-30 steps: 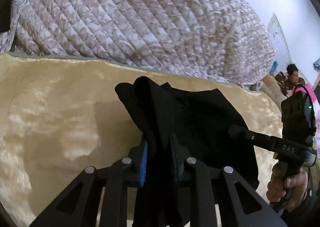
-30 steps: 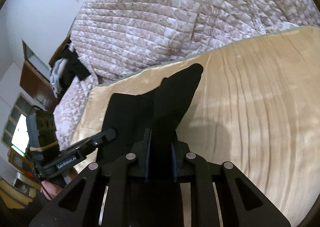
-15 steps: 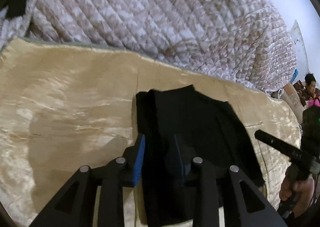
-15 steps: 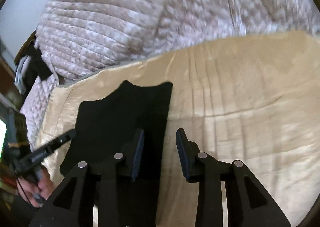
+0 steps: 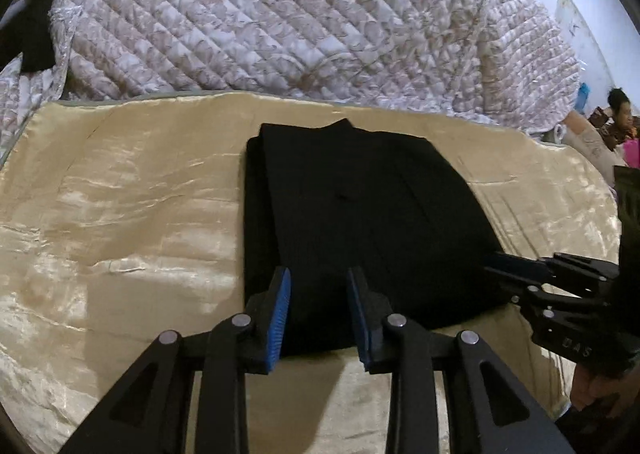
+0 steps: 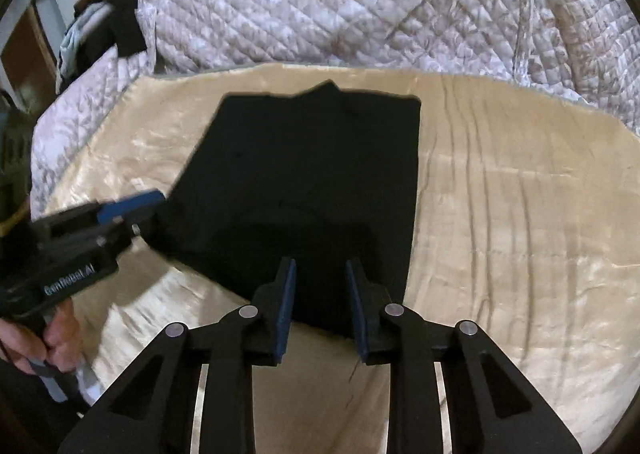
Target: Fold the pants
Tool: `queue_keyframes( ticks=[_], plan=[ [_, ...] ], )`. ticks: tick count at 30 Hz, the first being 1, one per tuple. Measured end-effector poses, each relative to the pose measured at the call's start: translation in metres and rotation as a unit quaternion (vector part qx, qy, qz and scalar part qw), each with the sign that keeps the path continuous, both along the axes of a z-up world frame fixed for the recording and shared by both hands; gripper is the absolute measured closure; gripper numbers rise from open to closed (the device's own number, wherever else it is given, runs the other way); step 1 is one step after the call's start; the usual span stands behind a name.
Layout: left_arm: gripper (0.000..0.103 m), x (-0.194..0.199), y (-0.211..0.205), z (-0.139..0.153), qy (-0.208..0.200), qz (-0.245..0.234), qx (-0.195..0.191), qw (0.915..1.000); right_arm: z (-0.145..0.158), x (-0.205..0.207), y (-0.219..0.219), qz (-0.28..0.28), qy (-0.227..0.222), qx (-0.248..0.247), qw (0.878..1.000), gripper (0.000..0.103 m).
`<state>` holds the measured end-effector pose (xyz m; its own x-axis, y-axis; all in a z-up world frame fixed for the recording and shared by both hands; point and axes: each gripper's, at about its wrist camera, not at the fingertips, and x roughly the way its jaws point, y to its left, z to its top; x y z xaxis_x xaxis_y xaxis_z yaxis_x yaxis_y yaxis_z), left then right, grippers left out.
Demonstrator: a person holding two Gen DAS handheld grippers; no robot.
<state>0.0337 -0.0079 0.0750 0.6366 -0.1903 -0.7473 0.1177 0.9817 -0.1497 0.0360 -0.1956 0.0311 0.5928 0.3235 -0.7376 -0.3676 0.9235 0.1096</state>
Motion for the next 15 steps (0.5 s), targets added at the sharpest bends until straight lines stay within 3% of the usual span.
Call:
queue_keyframes(
  ticks=[3,9,15],
  plan=[
    [0.068,0.002,0.005,-0.003,0.007,0.009,-0.014,0.9998,0.000,0.002,0.000,0.005,0.000,-0.002,1.000,0.076],
    [0.068,-0.026,0.001,0.012,-0.015,0.026,0.008,0.9995,0.017,-0.012,-0.007,-0.004,-0.006,0.026,1.000,0.076],
    [0.068,-0.048,-0.007,0.009,-0.012,0.027,0.023,0.9993,0.022,-0.043,-0.009,-0.006,-0.019,0.031,0.999,0.076]
  ],
)
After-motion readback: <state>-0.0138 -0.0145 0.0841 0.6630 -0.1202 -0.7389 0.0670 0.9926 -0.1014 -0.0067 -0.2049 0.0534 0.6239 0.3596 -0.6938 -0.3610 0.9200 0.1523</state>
